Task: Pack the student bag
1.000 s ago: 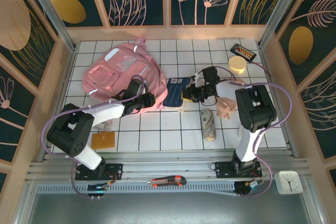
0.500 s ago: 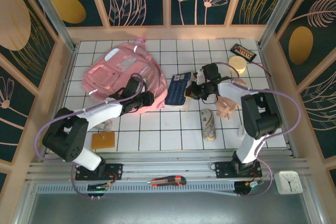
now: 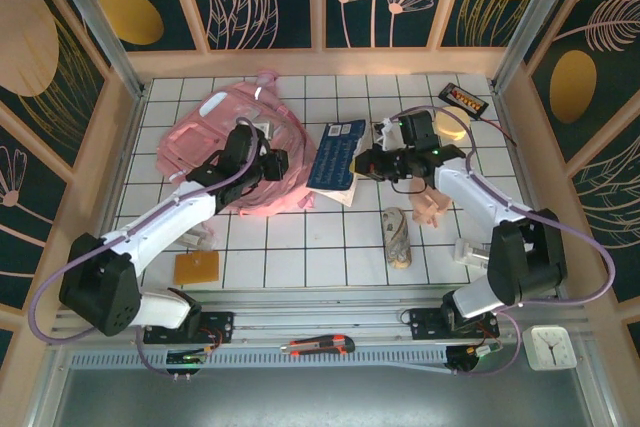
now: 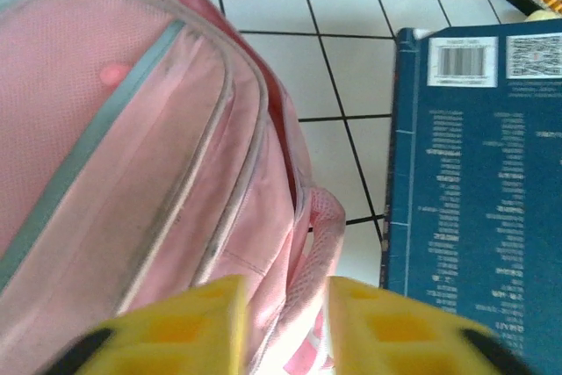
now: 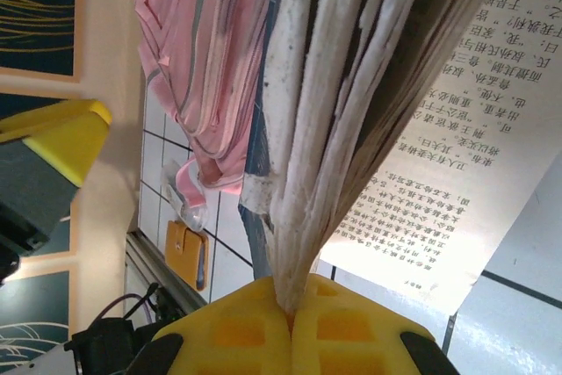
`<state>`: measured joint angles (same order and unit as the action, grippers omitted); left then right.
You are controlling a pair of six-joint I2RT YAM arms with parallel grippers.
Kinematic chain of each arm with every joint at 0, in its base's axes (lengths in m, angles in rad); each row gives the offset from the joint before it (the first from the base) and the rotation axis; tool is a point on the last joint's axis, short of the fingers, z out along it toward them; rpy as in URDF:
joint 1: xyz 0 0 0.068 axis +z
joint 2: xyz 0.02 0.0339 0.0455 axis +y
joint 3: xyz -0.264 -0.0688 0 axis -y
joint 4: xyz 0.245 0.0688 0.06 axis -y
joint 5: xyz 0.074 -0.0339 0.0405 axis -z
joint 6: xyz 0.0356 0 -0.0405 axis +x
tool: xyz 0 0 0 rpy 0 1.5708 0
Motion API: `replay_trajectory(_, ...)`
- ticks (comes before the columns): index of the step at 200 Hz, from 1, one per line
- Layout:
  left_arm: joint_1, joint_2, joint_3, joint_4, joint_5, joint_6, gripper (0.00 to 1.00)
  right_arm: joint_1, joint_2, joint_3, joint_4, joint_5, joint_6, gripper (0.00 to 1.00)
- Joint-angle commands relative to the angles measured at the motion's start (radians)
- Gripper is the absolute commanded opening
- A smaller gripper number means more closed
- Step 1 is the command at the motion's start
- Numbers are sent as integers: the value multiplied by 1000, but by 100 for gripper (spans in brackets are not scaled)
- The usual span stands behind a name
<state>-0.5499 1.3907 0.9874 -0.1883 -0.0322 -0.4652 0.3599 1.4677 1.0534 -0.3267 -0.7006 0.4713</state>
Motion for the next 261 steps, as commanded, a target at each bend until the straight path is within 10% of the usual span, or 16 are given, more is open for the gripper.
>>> replay_trajectory(1, -3, 72, -9, -40, -40, 102, 67, -27, -56, 6, -9, 5, 9, 0)
replay_trajectory(101, -4, 455, 212, -85, -232, 245, 75, -32, -26, 2, -4, -22, 11, 0)
replay_trajectory(118, -3, 511, 258, -105, -258, 257, 66, -32, -21, 0, -5, -25, 11, 0)
replay_trajectory(150, 0, 583, 304, -152, -275, 278, 0, -32, -8, 4, -2, -34, 13, 0)
replay_trajectory(261, 4, 113, 328, -225, -147, 255, 0, 41, 61, 107, 124, -89, 99, 0)
